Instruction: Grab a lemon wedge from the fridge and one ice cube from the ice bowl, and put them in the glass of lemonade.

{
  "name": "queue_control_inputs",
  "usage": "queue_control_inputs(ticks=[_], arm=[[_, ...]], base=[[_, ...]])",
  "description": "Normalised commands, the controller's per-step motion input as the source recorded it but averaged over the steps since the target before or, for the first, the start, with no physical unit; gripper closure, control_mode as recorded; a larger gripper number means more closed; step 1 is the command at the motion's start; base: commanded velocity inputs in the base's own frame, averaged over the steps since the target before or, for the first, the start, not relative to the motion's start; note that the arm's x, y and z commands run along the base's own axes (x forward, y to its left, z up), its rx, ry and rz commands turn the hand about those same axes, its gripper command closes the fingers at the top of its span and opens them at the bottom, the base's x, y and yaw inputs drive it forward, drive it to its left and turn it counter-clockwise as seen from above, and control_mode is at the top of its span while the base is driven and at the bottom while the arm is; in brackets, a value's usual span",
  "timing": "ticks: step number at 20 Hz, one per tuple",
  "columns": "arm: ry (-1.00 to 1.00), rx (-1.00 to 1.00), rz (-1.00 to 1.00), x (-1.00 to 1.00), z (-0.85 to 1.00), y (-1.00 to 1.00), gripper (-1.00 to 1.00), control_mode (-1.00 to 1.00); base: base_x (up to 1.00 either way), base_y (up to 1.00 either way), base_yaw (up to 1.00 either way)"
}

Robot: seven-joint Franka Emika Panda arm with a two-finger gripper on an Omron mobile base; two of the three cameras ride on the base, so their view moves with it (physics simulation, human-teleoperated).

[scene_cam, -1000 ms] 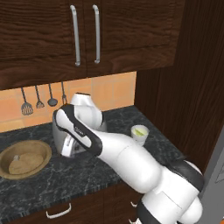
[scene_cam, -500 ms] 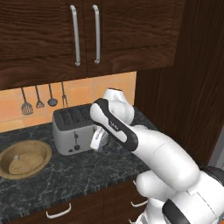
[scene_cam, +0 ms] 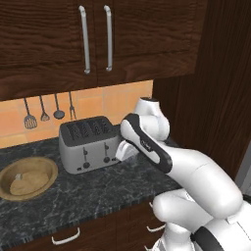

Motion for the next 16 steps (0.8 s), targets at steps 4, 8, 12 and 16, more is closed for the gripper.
queue_control_inputs(ticks=[4, 8, 12, 16], arm=[[0.00, -0.13, -0.46, 0.43, 0.11, -0.61, 1.00, -1.00], [0.00, -0.11, -0.45, 0.43, 0.11, -0.67, 1.00, -1.00], [0.00, -0.07, -0.42, 0.44, 0.02, -0.68, 1.00, -1.00], [0.00, -0.02, -0.24, 0.57, -0.11, -0.49, 1.00, -1.00]], base=[[0.00, 0.00, 0.00], [0.00, 0.00, 0.00], [0.00, 0.00, 0.00], [0.00, 0.00, 0.00]])
